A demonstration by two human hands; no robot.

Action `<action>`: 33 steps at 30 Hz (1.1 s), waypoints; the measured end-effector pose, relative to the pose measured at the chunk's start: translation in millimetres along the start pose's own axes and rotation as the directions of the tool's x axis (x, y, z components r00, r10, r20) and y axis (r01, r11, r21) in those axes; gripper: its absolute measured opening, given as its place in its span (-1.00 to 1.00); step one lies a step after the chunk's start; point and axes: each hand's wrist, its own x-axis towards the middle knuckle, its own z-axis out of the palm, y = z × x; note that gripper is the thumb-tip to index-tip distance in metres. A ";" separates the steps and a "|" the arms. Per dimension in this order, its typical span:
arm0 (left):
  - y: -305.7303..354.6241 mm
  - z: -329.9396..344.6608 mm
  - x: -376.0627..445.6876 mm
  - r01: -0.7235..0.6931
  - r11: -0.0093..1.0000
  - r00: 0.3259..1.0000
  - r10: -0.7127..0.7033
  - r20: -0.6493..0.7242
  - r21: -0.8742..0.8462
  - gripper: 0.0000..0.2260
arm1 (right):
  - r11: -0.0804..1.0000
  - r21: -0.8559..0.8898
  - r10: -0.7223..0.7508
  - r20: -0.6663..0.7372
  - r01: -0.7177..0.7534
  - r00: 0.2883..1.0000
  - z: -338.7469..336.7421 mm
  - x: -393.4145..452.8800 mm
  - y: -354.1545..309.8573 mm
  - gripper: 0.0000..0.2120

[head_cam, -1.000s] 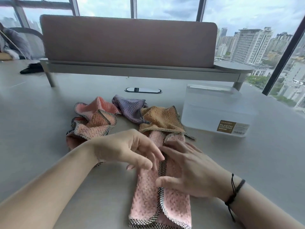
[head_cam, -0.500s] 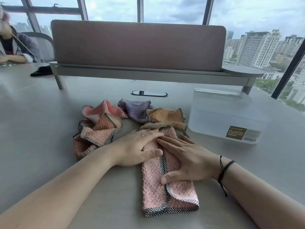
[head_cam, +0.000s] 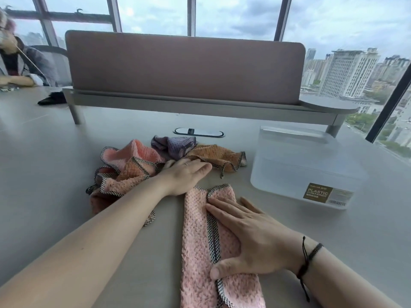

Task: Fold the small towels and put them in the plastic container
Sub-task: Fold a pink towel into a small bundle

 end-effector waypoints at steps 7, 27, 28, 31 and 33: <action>3.4 1.5 -21.0 -0.137 0.983 0.972 0.109 -0.208 -0.122 -0.35 | 1.000 0.002 0.000 -0.012 0.000 1.000 -1.1 3.3 7.8 0.12; 12.5 -2.0 -88.8 -0.467 0.873 0.877 0.439 -0.193 -0.140 -0.71 | 0.904 0.422 0.061 -0.296 0.073 0.953 -29.0 -22.3 14.1 -0.75; 14.4 -6.2 -91.5 -0.476 0.857 0.875 0.439 -0.203 -0.199 -0.80 | 0.885 0.458 0.011 -0.209 0.088 0.978 -34.4 -29.8 12.7 -0.81; 25.5 -18.9 -105.3 -0.461 0.778 0.878 0.469 -0.094 -0.427 -0.82 | 0.860 0.505 -0.115 0.051 0.074 0.992 -42.5 -40.3 1.8 -0.77; 35.1 -24.3 -114.4 -0.420 0.766 0.860 0.507 0.057 -0.486 -0.83 | 0.885 0.462 -0.128 0.124 0.057 0.984 -39.4 -38.3 -6.0 -0.71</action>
